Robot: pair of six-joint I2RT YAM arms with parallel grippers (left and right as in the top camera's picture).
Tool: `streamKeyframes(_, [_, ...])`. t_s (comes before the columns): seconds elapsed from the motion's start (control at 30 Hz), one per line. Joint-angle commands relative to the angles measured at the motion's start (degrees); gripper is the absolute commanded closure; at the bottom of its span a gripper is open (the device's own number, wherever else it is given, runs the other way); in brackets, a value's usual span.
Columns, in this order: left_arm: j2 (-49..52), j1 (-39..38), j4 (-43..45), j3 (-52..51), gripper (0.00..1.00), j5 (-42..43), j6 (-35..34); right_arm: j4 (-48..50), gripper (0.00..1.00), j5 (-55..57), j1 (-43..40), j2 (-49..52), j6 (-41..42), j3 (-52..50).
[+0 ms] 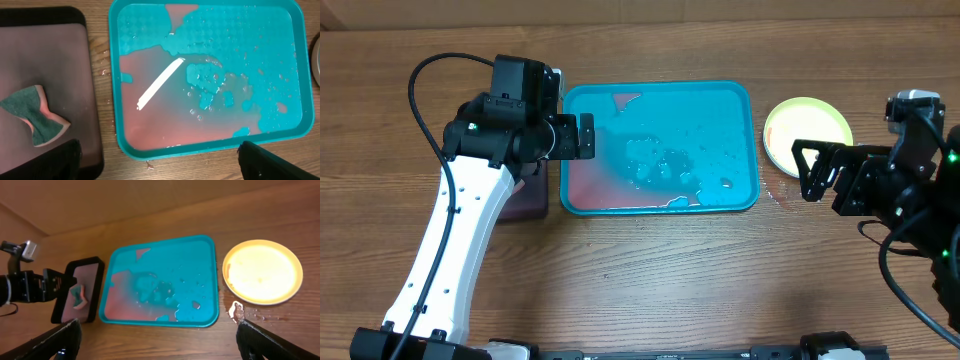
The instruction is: Clean dirty plates on tray and stack at the side
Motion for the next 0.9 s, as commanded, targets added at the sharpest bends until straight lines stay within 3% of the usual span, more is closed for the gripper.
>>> streamKeyframes(0.0, [0.3,-0.1,0.2,0.9,0.00,-0.4,-0.2,-1.0,0.00,2.8,0.2,0.3,0.0,1.0])
streamKeyframes(0.47, [0.3,-0.1,0.2,0.9,0.00,-0.4,-0.2,-2.3,0.00,4.0,0.2,1.7,0.0,0.7])
streamKeyframes(0.7, [0.3,-0.1,0.2,0.9,0.00,-0.4,-0.2,14.0,0.00,5.1,0.2,-1.8,-1.7,-7.5])
streamKeyframes(0.87, [0.3,-0.1,0.2,0.9,0.00,-0.4,-0.2,31.6,0.00,5.1,0.0,-10.1,-8.1,-23.7])
